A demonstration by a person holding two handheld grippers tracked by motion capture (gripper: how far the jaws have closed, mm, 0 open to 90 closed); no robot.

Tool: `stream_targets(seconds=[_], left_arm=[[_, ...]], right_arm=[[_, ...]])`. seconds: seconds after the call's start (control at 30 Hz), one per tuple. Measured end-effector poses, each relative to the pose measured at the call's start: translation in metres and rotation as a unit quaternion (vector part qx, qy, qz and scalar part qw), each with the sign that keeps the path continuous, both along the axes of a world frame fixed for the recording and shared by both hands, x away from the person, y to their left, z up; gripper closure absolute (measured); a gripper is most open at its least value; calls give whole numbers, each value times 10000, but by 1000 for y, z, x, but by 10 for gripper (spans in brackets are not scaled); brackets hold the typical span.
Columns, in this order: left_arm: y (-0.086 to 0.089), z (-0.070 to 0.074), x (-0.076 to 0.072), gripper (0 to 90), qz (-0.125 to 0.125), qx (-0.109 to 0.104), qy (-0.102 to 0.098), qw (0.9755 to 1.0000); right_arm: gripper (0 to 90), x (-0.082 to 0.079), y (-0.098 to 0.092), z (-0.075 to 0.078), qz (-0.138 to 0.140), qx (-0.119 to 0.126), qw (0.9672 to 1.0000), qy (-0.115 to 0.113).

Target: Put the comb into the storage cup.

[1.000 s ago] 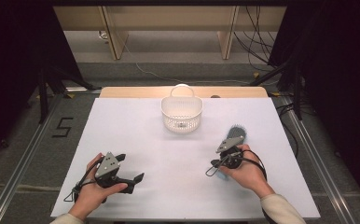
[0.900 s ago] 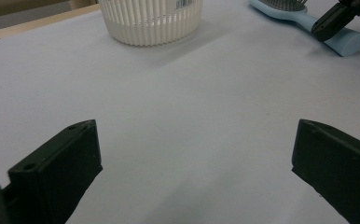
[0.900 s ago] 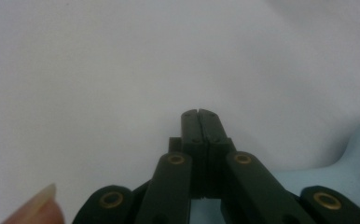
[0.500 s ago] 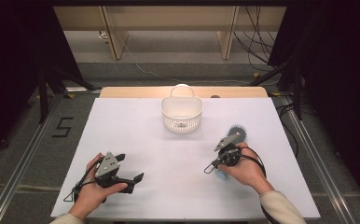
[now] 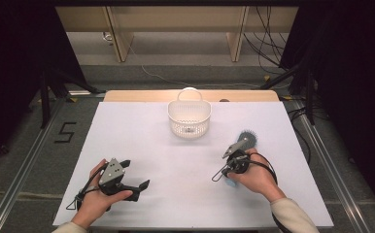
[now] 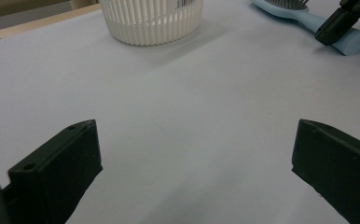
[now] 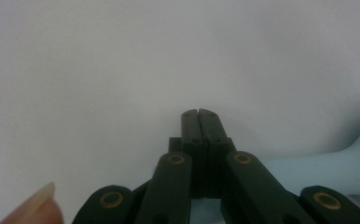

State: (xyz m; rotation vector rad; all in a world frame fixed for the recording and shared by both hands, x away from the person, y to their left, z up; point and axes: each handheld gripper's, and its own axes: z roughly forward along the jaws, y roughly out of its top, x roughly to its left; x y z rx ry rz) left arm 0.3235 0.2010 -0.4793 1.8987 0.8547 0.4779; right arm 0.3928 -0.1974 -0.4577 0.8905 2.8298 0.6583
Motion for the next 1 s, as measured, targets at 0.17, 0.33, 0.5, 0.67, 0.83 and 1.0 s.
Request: stream_targets(seconds=[0.17,0.33,0.5,0.67,0.83,1.0], left_arm=[[0,0,0,8,-6,3,-10,10000],[0,0,0,8,7,-3,-6,10000],[0,0,0,8,9,-10,-9,10000],[0,0,-1,8,9,-11,-9,10000],[0,1,-1,8,6,-15,5,10000],[0,1,-1,8,2,-6,-5,10000]], right_arm=[[900,-1,-1,0,-8,-110,9999,86],[900,-3,-5,0,51,-290,9994,163],[900,-6,-10,0,-15,-409,9989,235],[900,-9,-15,0,-112,-471,9983,321],[900,-13,-27,1,-296,-532,9972,433],[900,-13,-37,2,-468,-553,9959,548]])
